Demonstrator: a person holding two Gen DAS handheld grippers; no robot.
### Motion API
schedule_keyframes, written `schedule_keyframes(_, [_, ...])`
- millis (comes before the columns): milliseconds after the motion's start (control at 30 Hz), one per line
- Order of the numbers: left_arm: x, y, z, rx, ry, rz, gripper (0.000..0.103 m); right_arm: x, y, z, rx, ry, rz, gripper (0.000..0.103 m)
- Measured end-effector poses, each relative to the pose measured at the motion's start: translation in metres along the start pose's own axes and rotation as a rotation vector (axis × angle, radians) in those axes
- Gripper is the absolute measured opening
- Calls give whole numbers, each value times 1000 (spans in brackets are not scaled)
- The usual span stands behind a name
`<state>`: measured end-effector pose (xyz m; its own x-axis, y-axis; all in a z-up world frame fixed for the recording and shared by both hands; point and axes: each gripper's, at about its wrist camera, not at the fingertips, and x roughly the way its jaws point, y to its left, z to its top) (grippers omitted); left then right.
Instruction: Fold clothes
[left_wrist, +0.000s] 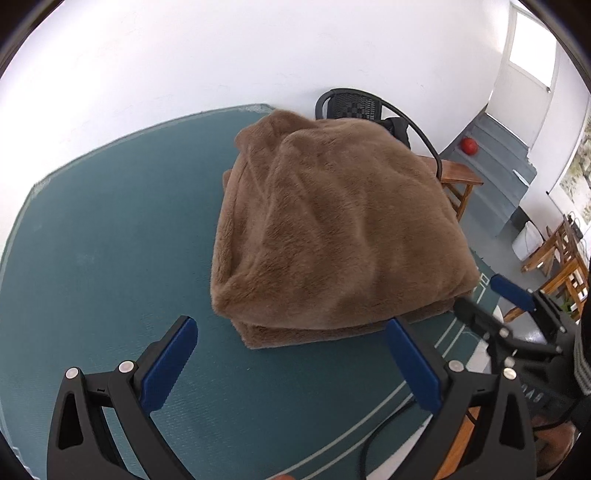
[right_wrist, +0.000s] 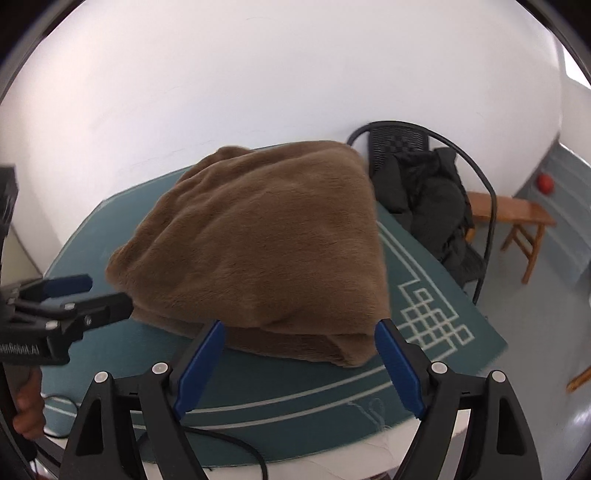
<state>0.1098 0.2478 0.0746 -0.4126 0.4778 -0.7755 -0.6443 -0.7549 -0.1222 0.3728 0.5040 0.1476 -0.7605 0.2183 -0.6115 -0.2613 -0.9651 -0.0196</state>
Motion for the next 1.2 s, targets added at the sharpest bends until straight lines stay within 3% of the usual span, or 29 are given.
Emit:
schedule_keyframes(300, [-23, -27, 19, 48, -68, -25, 102, -25, -27, 11, 76, -51, -91, 86])
schedule_keyframes(400, [-26, -35, 18, 76, -72, -18, 102, -30, -28, 11, 86, -66, -95, 99])
schedule_keyframes(467, [-26, -38, 16, 86, -69, -9, 102, -28, -26, 7, 82, -58, -92, 102])
schedule_keyframes(700, [-34, -44, 12, 101, -90, 60, 102, -22, -15, -2, 42, -24, -96, 102])
schedule_keyframes(1200, [-44, -37, 7, 76, -120, 110, 102, -23, -9, -4, 30, -28, -97, 102])
